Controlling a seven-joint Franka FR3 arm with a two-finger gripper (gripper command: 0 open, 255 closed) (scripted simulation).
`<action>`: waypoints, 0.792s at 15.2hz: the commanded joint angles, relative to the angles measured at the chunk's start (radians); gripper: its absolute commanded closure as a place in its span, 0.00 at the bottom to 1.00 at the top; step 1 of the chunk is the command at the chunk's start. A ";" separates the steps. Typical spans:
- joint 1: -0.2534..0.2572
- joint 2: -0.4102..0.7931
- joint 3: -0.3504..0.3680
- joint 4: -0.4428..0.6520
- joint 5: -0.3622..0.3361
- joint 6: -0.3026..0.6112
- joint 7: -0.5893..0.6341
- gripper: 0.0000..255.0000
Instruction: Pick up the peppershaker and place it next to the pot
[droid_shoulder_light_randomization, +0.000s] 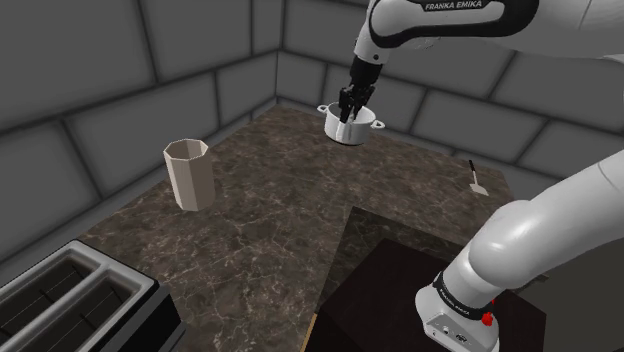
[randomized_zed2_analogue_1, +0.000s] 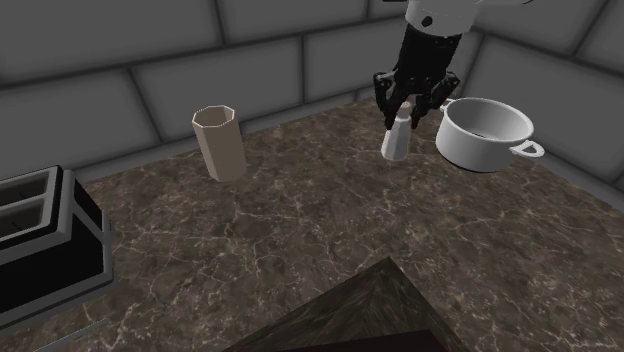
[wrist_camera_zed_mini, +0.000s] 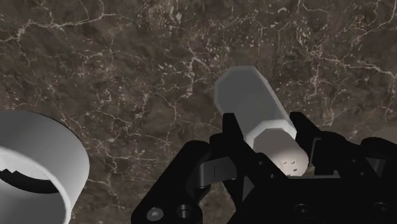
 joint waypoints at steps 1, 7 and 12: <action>-0.018 0.029 -0.032 0.027 -0.006 -0.001 -0.049 1.00; -0.069 0.134 -0.120 0.138 -0.009 -0.014 -0.187 1.00; -0.110 0.234 -0.178 0.251 0.005 -0.034 -0.289 1.00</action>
